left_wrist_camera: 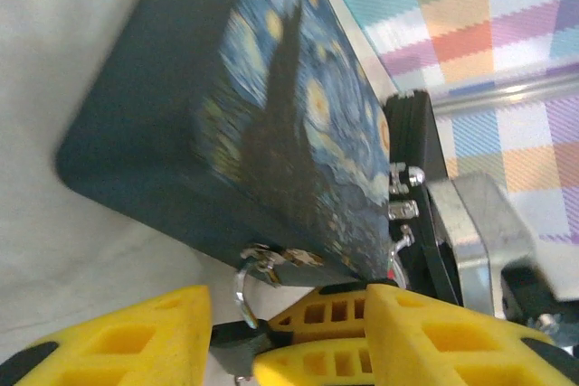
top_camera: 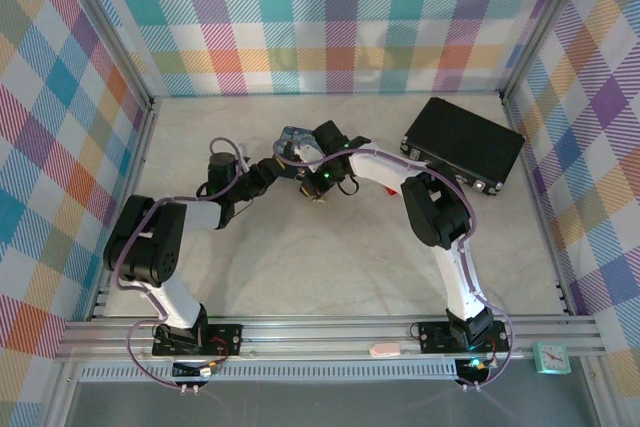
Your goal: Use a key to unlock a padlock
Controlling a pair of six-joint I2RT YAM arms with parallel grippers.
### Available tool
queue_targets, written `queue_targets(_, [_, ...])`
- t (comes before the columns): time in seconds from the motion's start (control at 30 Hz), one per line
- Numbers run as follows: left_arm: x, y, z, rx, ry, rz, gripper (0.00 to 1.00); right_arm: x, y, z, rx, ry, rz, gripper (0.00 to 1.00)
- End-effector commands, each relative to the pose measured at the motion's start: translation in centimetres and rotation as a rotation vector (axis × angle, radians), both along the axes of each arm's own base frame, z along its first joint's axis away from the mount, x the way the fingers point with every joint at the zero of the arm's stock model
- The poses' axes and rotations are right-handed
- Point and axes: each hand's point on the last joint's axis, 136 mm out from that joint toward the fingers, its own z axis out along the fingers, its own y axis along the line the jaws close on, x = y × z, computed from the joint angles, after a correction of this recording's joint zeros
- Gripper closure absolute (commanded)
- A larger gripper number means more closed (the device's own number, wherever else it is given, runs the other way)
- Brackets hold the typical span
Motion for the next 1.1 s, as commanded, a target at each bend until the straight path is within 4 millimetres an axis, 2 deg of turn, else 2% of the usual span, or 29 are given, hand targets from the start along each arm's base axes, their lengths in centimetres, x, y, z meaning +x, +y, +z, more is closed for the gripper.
queue_targets(0.0, [0.9, -1.7, 0.4, -0.018, -0.054, 0.008, 0.56, -0.3, 0.8, 0.8, 0.059, 0.028, 0.004, 1.0])
queue_targets(0.2, [1.3, -3.8, -2.2, -0.024, -0.016, -0.003, 0.65, -0.4, 0.7, 0.9, 0.061, 0.031, 0.004, 1.0])
queue_targets(0.4, [0.9, -3.8, -3.8, 0.006, 0.014, 0.025, 0.67, -0.5, 0.8, 1.1, 0.074, 0.033, 0.003, 1.0])
queue_targets(0.57, [1.4, -3.8, -4.6, 0.008, 0.02, 0.038, 0.7, -0.6, 1.1, 1.2, 0.095, 0.043, 0.004, 1.0])
queue_targets(0.8, [1.8, -4.1, -4.9, -0.013, 0.017, 0.04, 0.96, -0.7, 1.0, 2.1, 0.105, 0.038, -0.01, 0.99])
queue_targets(0.83, [1.8, -4.0, -5.0, -0.01, 0.017, 0.042, 0.98, -0.7, 0.9, 2.6, 0.112, 0.053, -0.046, 0.96])
queue_targets(0.9, [1.7, -3.8, -5.1, -0.005, 0.016, 0.049, 1.0, -0.9, 0.5, 3.9, 0.125, 0.063, -0.1, 0.79])
queue_targets(1.07, [1.6, -3.5, -5.4, -0.003, 0.022, 0.065, 1.0, -1.7, -1.8, 6.9, 0.168, 0.087, -0.319, 0.49])
